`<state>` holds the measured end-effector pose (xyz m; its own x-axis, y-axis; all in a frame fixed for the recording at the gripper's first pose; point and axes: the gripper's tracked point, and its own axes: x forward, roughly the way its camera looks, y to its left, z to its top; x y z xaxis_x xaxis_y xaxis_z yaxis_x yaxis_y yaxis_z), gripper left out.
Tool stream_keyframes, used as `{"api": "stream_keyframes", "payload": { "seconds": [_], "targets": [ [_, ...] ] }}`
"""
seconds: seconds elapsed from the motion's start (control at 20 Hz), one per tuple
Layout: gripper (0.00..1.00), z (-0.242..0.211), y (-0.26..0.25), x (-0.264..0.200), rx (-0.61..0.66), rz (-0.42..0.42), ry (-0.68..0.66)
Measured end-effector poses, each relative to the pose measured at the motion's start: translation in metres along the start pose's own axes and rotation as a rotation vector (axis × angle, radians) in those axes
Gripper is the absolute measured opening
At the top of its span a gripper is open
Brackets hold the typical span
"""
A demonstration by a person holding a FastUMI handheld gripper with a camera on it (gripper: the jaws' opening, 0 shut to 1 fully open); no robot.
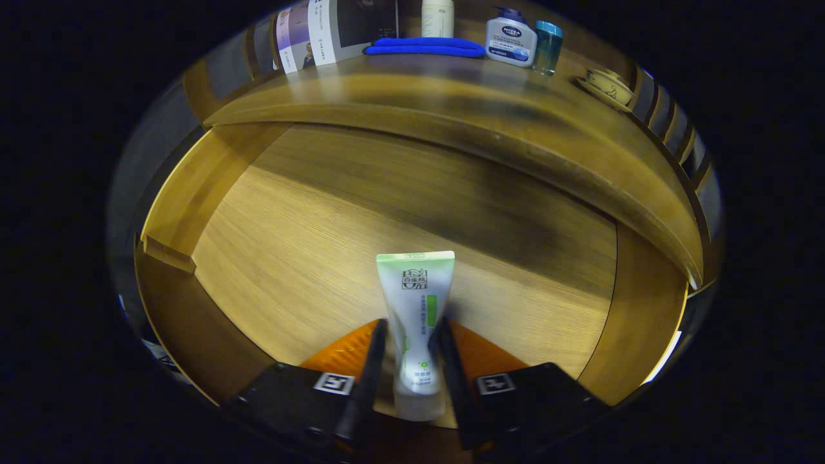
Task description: Pull open the drawer, take out the items inside it, and place them on the countertop above the cabinet.
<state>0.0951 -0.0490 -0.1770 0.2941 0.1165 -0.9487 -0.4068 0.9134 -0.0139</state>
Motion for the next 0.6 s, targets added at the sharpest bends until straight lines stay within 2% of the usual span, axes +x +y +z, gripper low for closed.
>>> {"api": "stream_keyframes", "payload": {
  "seconds": [0.1, 0.15, 0.2, 0.25, 0.35, 0.6],
  "targets": [
    [0.32, 0.003, -0.007, 0.005, -0.013, -0.037, -0.036],
    [0.25, 0.009, -0.011, 0.006, -0.015, -0.066, -0.076],
    [0.19, 0.01, -0.005, 0.007, -0.009, -0.032, -0.079],
    [0.18, 0.007, 0.001, 0.007, -0.016, -0.005, -0.079],
    [0.18, 0.006, 0.004, 0.003, -0.054, -0.002, -0.088],
    [0.18, 0.024, 0.023, -0.017, -0.085, 0.029, -0.191]
  ]
}}
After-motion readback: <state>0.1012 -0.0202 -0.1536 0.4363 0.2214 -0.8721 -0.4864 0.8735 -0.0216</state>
